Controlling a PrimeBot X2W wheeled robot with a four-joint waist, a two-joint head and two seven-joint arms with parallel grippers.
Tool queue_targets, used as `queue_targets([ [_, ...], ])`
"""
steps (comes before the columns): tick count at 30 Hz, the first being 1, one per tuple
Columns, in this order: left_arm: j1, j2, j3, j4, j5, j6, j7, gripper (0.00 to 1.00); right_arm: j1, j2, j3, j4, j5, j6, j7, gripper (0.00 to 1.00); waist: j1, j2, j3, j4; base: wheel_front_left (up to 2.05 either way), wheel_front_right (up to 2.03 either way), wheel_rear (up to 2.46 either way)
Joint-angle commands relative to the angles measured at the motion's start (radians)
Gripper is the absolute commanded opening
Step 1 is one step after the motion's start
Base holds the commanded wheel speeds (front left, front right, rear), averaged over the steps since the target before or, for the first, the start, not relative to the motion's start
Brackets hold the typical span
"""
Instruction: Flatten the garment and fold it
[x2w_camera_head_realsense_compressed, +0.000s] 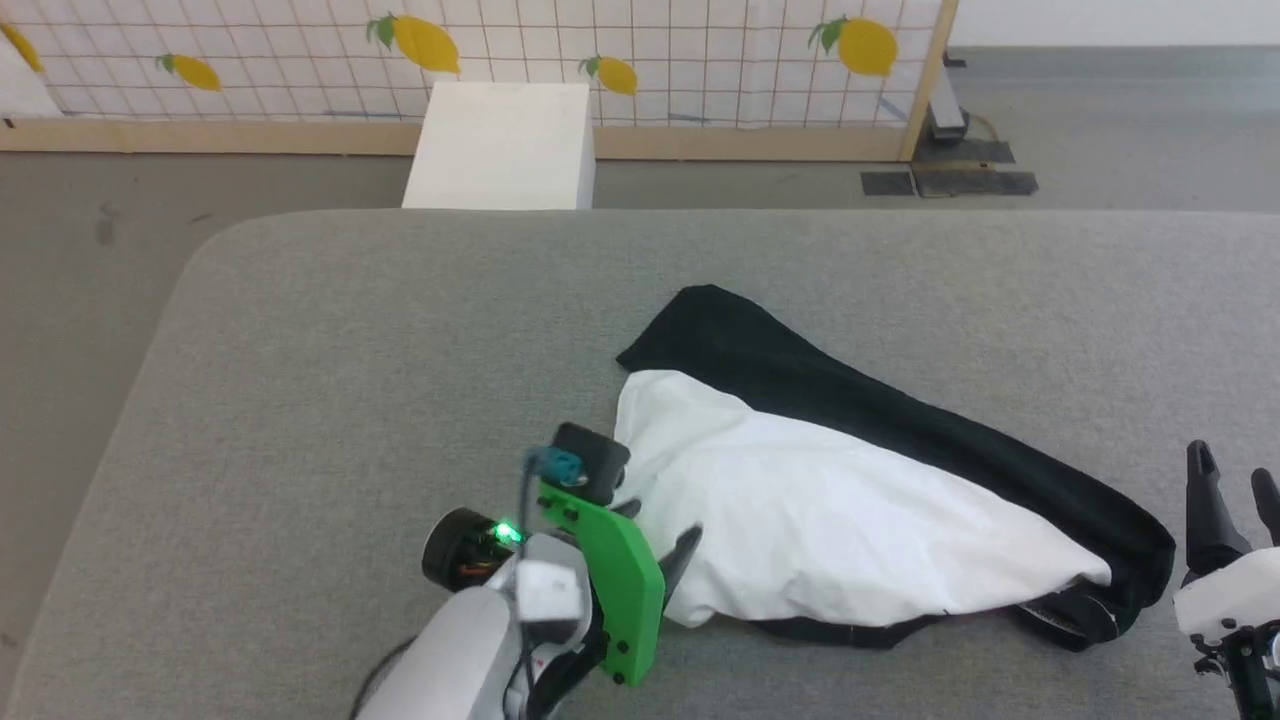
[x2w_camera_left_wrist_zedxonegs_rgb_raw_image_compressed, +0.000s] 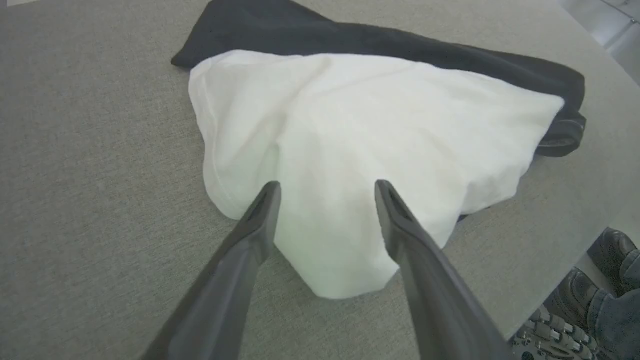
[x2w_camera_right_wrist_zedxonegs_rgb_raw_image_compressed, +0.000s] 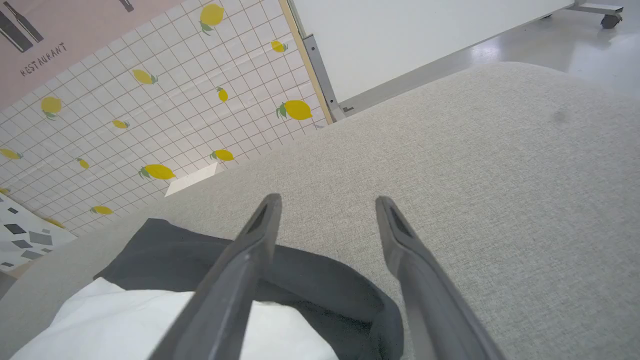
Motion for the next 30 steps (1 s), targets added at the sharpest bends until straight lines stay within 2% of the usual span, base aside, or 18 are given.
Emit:
queue_targets([
  [1, -0.033, 0.017, -0.012, 0.007, 0.010, 0.004, 0.056, 1.00, -0.008, 0.000, 0.008, -0.003, 0.008, -0.001, -0.004, 1.00, 0.0000, 0.0000, 0.016, -0.014, 0.00, 0.00, 0.00],
  [6, -0.078, 0.024, -0.043, 0.048, 0.015, 0.013, 0.173, 1.00, -0.009, 0.000, 0.022, 0.007, 0.016, -0.001, -0.012, 1.00, 0.0000, 0.0000, 0.045, -0.038, 0.00, 0.00, 0.00],
  [10, -0.098, 0.018, -0.082, 0.084, -0.012, 0.003, 0.204, 1.00, -0.014, 0.000, 0.026, 0.009, 0.009, -0.001, -0.013, 1.00, 0.0000, 0.0000, 0.066, -0.052, 0.00, 0.00, 0.00],
  [11, -0.102, 0.017, -0.086, 0.091, -0.017, 0.001, 0.199, 0.85, -0.017, 0.000, 0.026, 0.010, 0.008, -0.001, -0.014, 1.00, 0.0000, 0.0000, 0.070, -0.054, 0.00, 0.00, 0.00],
  [12, -0.110, 0.018, -0.091, 0.095, -0.016, 0.000, 0.182, 0.21, -0.019, 0.000, 0.027, 0.010, 0.007, -0.001, -0.016, 1.00, 0.0000, 0.0000, 0.073, -0.055, 0.00, 0.00, 0.00],
  [13, -0.114, 0.018, -0.092, 0.098, -0.018, -0.001, 0.167, 0.00, -0.021, 0.000, 0.027, 0.010, 0.008, -0.001, -0.018, 1.00, 0.0000, 0.0000, 0.075, -0.056, 0.00, 0.00, 0.00],
  [22, -0.212, 0.021, -0.056, 0.041, -0.035, -0.005, 0.012, 0.00, -0.027, 0.000, 0.056, 0.027, 0.005, -0.001, -0.028, 1.00, 0.0000, 0.0000, 0.089, -0.058, 0.00, 0.00, 0.00],
  [26, -0.337, 0.046, -0.007, 0.035, -0.003, 0.007, -0.036, 0.00, -0.062, 0.000, 0.121, 0.030, 0.021, -0.001, -0.033, 1.00, 0.0000, 0.0000, 0.113, -0.119, 0.00, 0.00, 0.00],
  [30, -0.500, 0.062, 0.029, 0.087, 0.046, 0.017, -0.101, 0.00, -0.091, 0.000, 0.163, 0.029, 0.032, -0.001, -0.046, 1.00, 0.0000, 0.0000, 0.164, -0.186, 0.00, 0.00, 0.00],
])
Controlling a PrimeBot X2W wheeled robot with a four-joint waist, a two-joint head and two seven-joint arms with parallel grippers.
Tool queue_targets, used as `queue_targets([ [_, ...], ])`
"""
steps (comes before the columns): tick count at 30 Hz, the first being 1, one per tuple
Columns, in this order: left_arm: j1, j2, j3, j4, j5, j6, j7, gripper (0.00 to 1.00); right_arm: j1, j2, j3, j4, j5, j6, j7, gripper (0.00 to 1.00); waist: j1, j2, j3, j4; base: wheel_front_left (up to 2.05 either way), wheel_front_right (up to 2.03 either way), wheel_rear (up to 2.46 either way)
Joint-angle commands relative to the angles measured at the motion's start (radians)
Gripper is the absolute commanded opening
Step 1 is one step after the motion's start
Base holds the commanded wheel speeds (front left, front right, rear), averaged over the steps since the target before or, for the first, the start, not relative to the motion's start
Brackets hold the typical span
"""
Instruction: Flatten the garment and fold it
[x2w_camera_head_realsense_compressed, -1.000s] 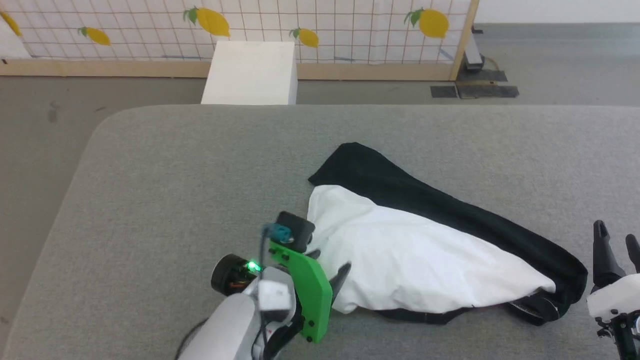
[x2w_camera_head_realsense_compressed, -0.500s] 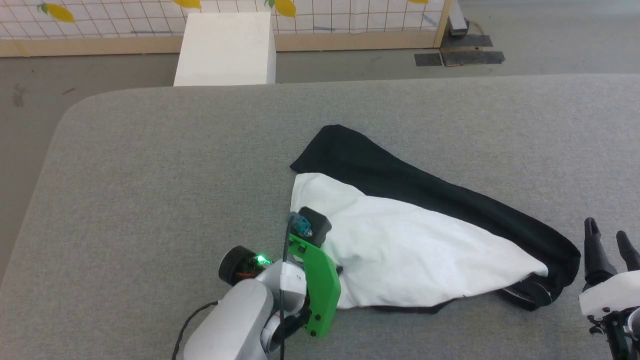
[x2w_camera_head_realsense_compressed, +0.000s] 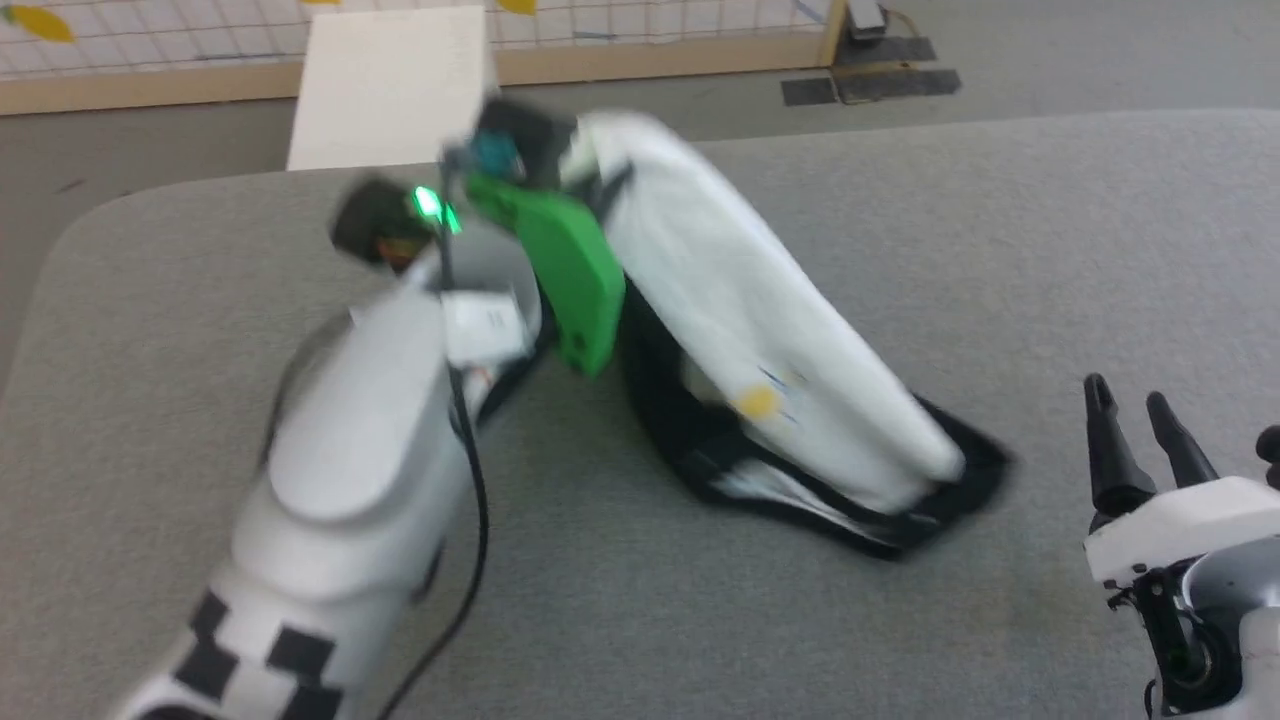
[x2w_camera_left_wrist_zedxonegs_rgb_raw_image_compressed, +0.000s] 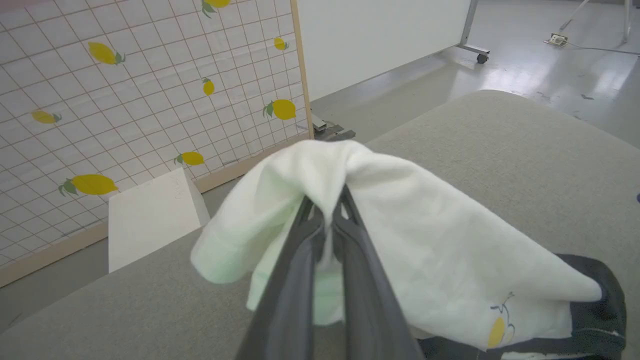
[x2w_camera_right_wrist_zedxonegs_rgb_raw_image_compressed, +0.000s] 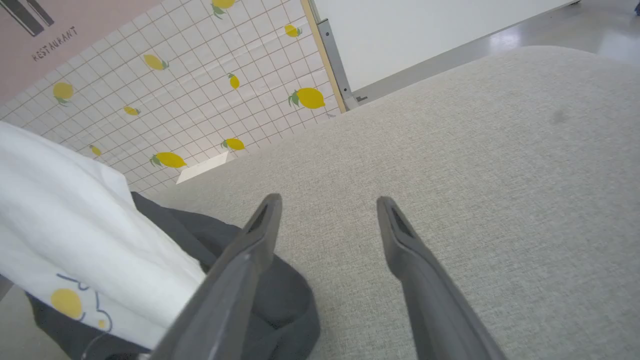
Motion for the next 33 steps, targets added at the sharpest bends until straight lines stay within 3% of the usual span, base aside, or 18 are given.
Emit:
queue_targets([
  [1, -0.054, 0.000, 0.006, 0.024, 0.018, 0.005, -0.022, 0.00, -0.011, -0.001, 0.004, 0.004, 0.007, -0.001, -0.011, 1.00, 0.0000, -0.0001, 0.070, -0.081, 0.00, 0.00, 0.00],
  [6, -0.166, -0.021, -0.054, 0.210, 0.054, -0.006, -0.017, 0.00, -0.012, -0.001, 0.014, 0.025, 0.019, -0.001, -0.030, 1.00, 0.0000, -0.0001, 0.130, -0.130, 0.00, 0.00, 0.00],
  [7, -0.173, -0.022, -0.068, 0.247, 0.056, -0.009, -0.011, 0.31, -0.014, -0.001, 0.018, 0.029, 0.023, -0.001, -0.035, 1.00, 0.0000, -0.0001, 0.138, -0.138, 0.00, 0.00, 0.00],
  [8, -0.181, -0.025, -0.080, 0.286, 0.055, -0.011, -0.012, 1.00, -0.016, -0.001, 0.023, 0.033, 0.028, -0.001, -0.040, 1.00, 0.0000, -0.0001, 0.148, -0.145, 0.00, 0.00, 0.00],
  [14, -0.212, -0.048, -0.105, 0.391, 0.025, -0.018, -0.146, 1.00, -0.018, -0.001, 0.031, 0.054, 0.030, -0.001, -0.060, 1.00, 0.0000, -0.0001, 0.159, -0.134, 0.00, 0.00, 0.00],
  [17, -0.215, -0.056, -0.067, 0.407, -0.013, -0.013, -0.245, 1.00, -0.013, -0.001, 0.031, 0.063, 0.027, -0.001, -0.061, 1.00, 0.0000, -0.0001, 0.133, -0.100, 0.00, 0.00, 0.00],
  [20, -0.203, -0.053, -0.010, 0.424, -0.057, 0.019, -0.284, 1.00, -0.005, -0.001, 0.034, 0.065, 0.021, -0.001, -0.055, 1.00, 0.0000, -0.0001, 0.105, -0.061, 0.00, 0.00, 0.00],
  [22, -0.190, -0.041, 0.015, 0.436, -0.080, 0.040, -0.266, 1.00, -0.001, -0.001, 0.037, 0.063, 0.016, -0.001, -0.048, 1.00, 0.0000, -0.0001, 0.089, -0.036, 0.00, 0.00, 0.00],
  [25, -0.163, -0.019, 0.027, 0.461, -0.109, 0.062, -0.152, 1.00, 0.006, -0.001, 0.040, 0.056, 0.009, -0.001, -0.036, 1.00, 0.0000, -0.0001, 0.067, 0.003, 0.00, 0.00, 0.00],
  [29, -0.119, -0.003, 0.022, 0.461, -0.169, 0.043, 0.050, 1.00, 0.009, -0.001, 0.050, 0.041, 0.000, -0.001, -0.019, 1.00, 0.0000, -0.0001, 0.058, 0.027, 0.00, 0.00, 0.00],
  [33, -0.088, 0.013, 0.011, 0.415, -0.176, 0.052, 0.116, 1.00, 0.002, -0.001, 0.063, 0.023, 0.005, -0.001, -0.008, 1.00, 0.0000, -0.0001, 0.076, 0.017, 0.00, 0.00, 0.00],
])
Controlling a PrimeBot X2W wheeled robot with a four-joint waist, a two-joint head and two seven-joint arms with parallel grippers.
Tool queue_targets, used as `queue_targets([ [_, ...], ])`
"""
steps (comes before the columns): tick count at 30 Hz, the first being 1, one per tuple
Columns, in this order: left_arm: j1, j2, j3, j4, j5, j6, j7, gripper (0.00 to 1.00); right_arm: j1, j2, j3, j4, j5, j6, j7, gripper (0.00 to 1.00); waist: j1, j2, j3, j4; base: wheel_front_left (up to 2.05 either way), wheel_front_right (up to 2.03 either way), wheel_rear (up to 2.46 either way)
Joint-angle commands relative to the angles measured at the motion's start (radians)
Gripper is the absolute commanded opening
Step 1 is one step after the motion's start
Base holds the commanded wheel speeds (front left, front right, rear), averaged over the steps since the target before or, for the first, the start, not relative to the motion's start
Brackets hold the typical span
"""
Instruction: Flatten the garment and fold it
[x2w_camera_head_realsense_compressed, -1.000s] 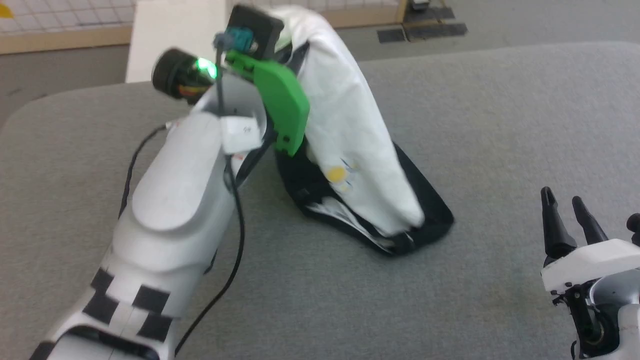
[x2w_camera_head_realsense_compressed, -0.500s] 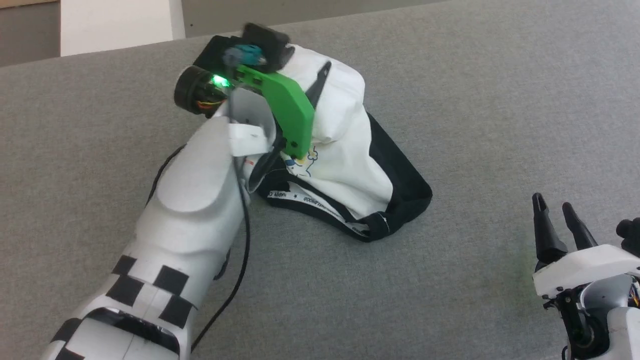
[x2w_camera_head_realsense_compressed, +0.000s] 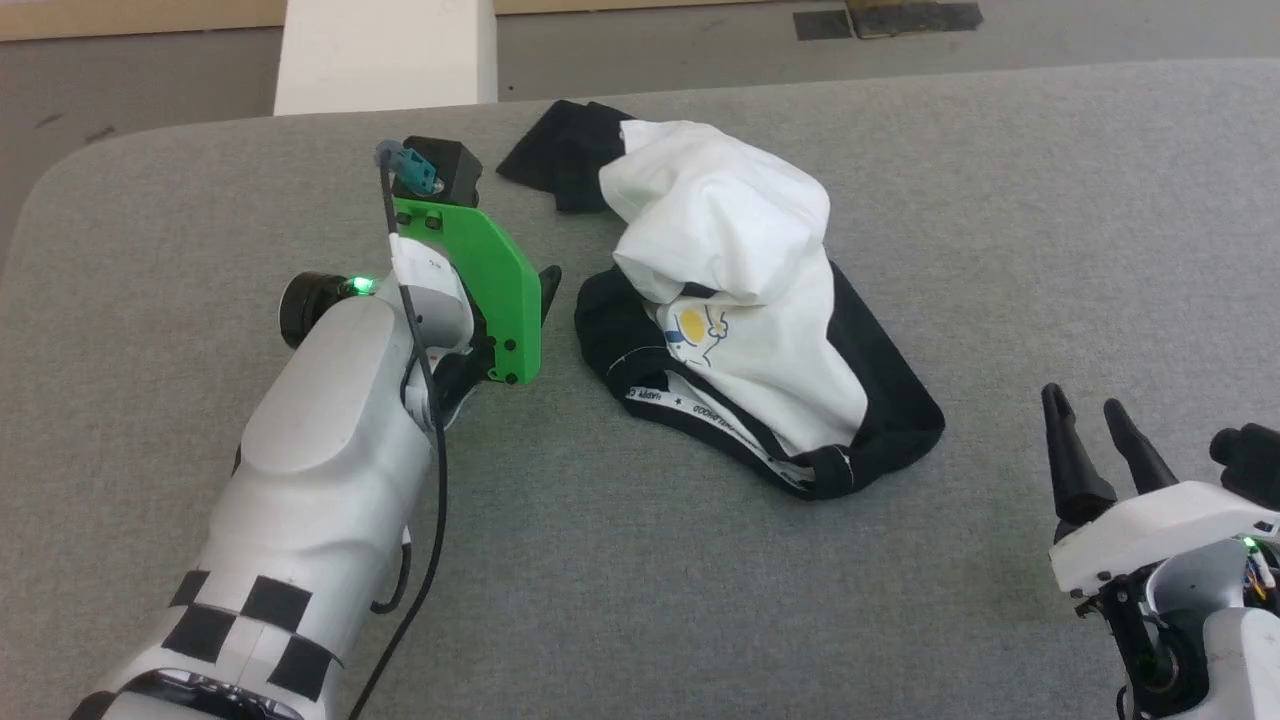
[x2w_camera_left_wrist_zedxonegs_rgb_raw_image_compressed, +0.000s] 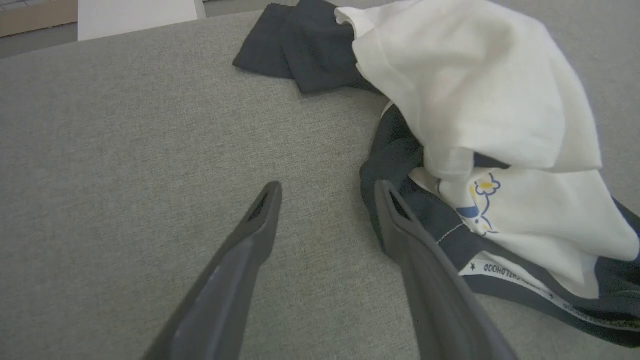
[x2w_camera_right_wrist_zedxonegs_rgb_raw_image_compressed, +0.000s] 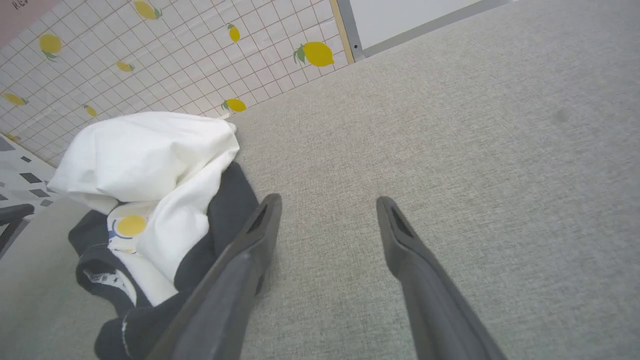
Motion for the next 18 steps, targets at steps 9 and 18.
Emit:
queue_targets([
  [9, 0.005, 0.014, -0.061, -0.017, 0.027, -0.005, 0.049, 1.00, -0.007, 0.000, -0.011, -0.032, -0.004, -0.001, 0.009, 1.00, -0.0001, 0.0000, 0.060, -0.076, 0.00, 0.00, 0.00],
  [18, 0.005, 0.002, -0.060, 0.042, 0.012, 0.008, 0.045, 0.00, 0.005, 0.000, -0.025, -0.040, 0.002, -0.001, 0.005, 1.00, -0.0001, 0.0000, 0.086, -0.105, 0.00, 0.00, 0.00],
])
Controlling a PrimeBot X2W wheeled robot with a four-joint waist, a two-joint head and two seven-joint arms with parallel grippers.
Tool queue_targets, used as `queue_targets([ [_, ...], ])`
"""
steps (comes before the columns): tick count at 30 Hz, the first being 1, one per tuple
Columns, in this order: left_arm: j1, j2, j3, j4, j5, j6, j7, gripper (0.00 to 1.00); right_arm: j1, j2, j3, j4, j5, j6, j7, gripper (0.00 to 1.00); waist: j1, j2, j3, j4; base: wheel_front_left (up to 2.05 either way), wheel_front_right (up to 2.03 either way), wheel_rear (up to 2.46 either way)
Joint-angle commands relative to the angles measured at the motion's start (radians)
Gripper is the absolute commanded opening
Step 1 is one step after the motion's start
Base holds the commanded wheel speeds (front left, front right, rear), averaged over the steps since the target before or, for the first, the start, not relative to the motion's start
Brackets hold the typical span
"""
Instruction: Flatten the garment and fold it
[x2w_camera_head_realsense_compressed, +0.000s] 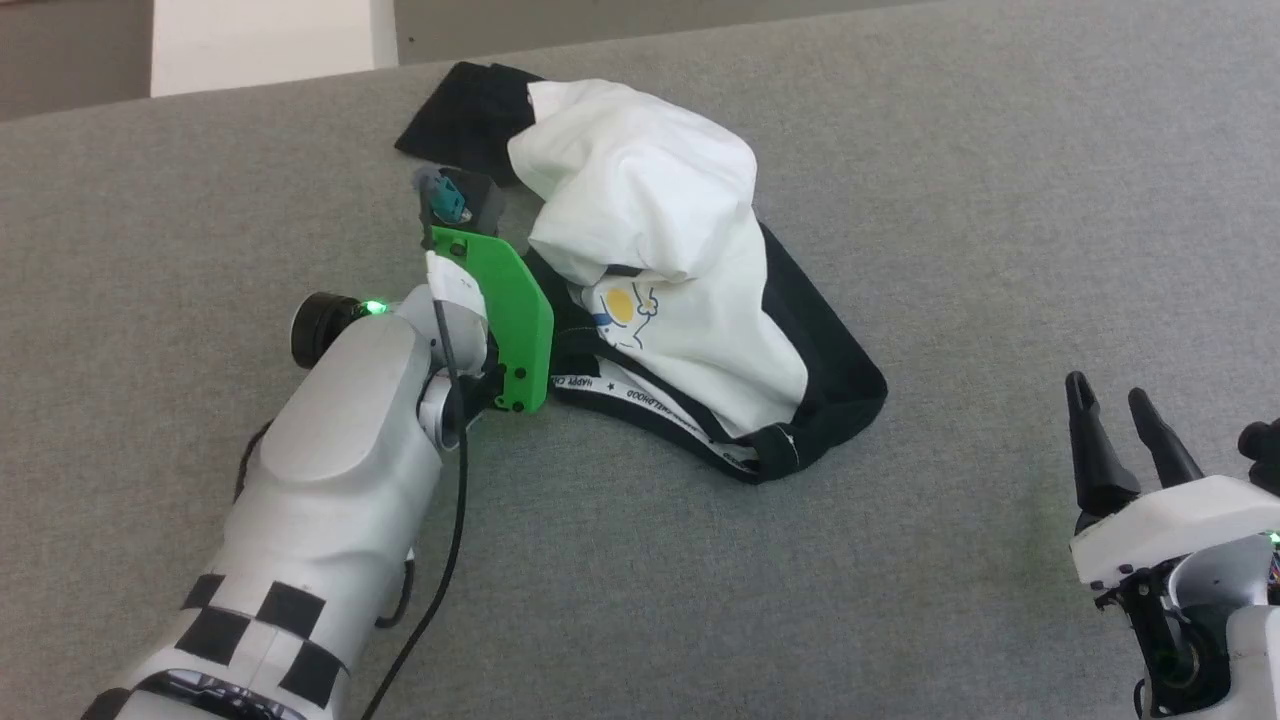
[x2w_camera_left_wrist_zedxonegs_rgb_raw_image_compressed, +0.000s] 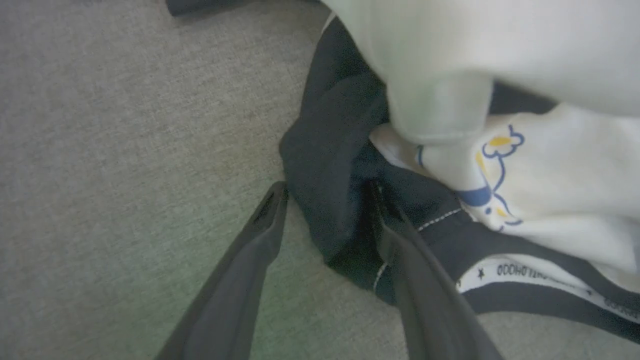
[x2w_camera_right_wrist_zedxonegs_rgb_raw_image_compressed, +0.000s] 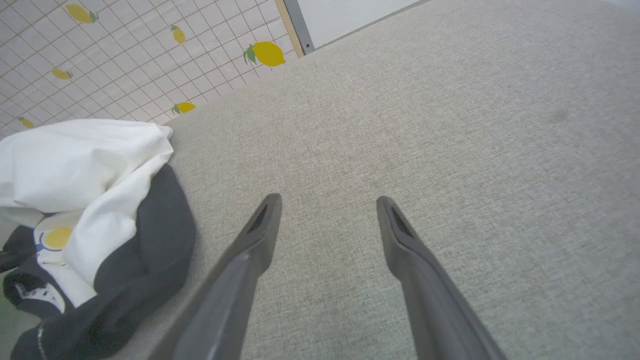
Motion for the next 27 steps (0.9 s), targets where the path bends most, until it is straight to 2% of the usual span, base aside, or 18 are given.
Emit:
queue_targets([
  [1, 0.008, -0.006, 0.019, 0.001, -0.022, 0.004, -0.021, 0.00, 0.007, 0.000, -0.002, -0.005, 0.001, -0.001, -0.003, 1.00, 0.0000, -0.0001, 0.006, 0.001, 0.00, 0.00, 0.00],
  [7, 0.062, -0.026, 0.132, -0.071, -0.138, -0.008, -0.152, 0.00, 0.017, 0.000, 0.001, -0.001, -0.009, -0.001, 0.004, 1.00, 0.0000, -0.0001, -0.046, 0.064, 0.00, 0.00, 0.00],
  [11, 0.162, 0.008, 0.190, -0.193, -0.182, -0.005, -0.219, 0.00, 0.024, 0.000, 0.016, 0.004, -0.008, -0.001, 0.008, 1.00, 0.0000, -0.0001, -0.095, 0.111, 0.00, 0.00, 0.00],
  [14, 0.276, 0.040, 0.215, -0.321, -0.193, 0.032, -0.223, 0.00, 0.036, 0.000, 0.021, 0.007, -0.007, -0.001, 0.012, 1.00, 0.0000, -0.0001, -0.124, 0.154, 0.00, 0.00, 0.00],
  [17, 0.434, 0.067, 0.240, -0.461, -0.200, 0.106, -0.215, 0.00, 0.047, 0.000, 0.027, 0.009, -0.008, -0.001, 0.018, 1.00, 0.0000, -0.0001, -0.146, 0.194, 0.00, 0.00, 0.00],
  [21, 0.647, 0.069, 0.265, -0.563, -0.226, 0.201, -0.193, 0.00, 0.054, 0.000, 0.047, 0.013, -0.003, -0.001, 0.023, 1.00, 0.0000, -0.0001, -0.168, 0.230, 0.00, 0.00, 0.00],
  [24, 0.760, 0.048, 0.254, -0.591, -0.247, 0.229, -0.176, 0.00, 0.058, 0.000, 0.056, 0.016, -0.004, -0.001, 0.026, 1.00, 0.0000, -0.0001, -0.181, 0.251, 0.00, 0.00, 0.00],
  [27, 0.821, 0.032, 0.232, -0.618, -0.267, 0.227, -0.155, 0.00, 0.064, 0.000, 0.058, 0.015, -0.009, -0.001, 0.034, 1.00, 0.0000, -0.0001, -0.190, 0.274, 0.00, 0.00, 0.00],
])
